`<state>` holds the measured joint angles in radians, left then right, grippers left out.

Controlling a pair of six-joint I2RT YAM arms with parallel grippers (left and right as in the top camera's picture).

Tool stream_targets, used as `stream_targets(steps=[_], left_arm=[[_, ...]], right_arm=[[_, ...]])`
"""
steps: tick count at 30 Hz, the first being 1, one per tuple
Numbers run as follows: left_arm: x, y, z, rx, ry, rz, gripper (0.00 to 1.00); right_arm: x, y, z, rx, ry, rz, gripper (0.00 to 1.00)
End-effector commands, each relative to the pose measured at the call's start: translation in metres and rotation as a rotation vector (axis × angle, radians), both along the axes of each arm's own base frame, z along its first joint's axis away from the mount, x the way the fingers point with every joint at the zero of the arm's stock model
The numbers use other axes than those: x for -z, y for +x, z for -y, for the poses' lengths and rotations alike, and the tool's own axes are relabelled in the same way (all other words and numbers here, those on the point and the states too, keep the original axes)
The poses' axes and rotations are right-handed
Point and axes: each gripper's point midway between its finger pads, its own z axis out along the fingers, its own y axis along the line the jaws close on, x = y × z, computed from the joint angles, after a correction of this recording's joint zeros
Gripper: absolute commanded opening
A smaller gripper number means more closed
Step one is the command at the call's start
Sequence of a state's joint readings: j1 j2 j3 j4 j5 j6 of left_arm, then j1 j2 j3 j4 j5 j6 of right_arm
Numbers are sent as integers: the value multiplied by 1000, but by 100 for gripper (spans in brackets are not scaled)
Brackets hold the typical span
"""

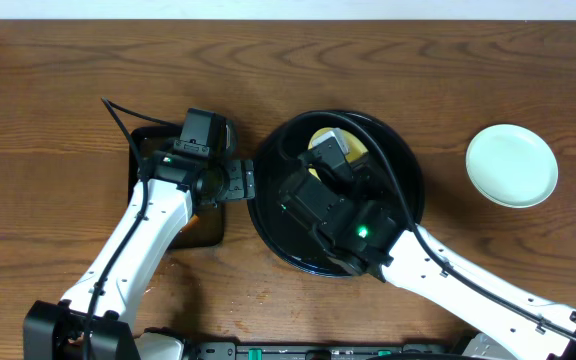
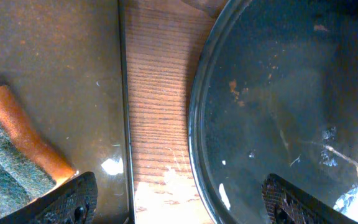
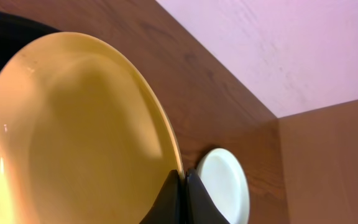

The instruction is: Clean dirty plates on tray and stack at the side

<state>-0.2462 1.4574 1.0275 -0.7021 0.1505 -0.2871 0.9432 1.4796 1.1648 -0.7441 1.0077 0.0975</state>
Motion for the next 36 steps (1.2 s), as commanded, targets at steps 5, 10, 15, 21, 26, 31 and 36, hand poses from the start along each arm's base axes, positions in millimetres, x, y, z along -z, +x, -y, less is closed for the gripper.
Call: stream_targets(steps=[5, 10, 15, 21, 26, 31, 36], left_arm=[[-3, 4, -1, 2, 12, 10, 86], [-3, 4, -1, 2, 12, 10, 86], [-3, 4, -1, 2, 12, 11, 86], [-3, 4, -1, 2, 12, 10, 86], [-3, 4, -1, 2, 12, 10, 86], [-3, 4, -1, 2, 12, 10, 86], [-3, 4, -1, 2, 12, 10, 86]], right_arm=[[-20, 1, 4, 17, -22, 63, 1], [-20, 0, 4, 2, -50, 54, 1], [-21, -1, 1, -14, -70, 54, 1], [-33, -9, -9, -61, -172, 94, 1], [-36, -18, -21, -117, -218, 97, 1], [-40, -21, -24, -122, -238, 121, 1], [-40, -21, -24, -126, -249, 117, 1]])
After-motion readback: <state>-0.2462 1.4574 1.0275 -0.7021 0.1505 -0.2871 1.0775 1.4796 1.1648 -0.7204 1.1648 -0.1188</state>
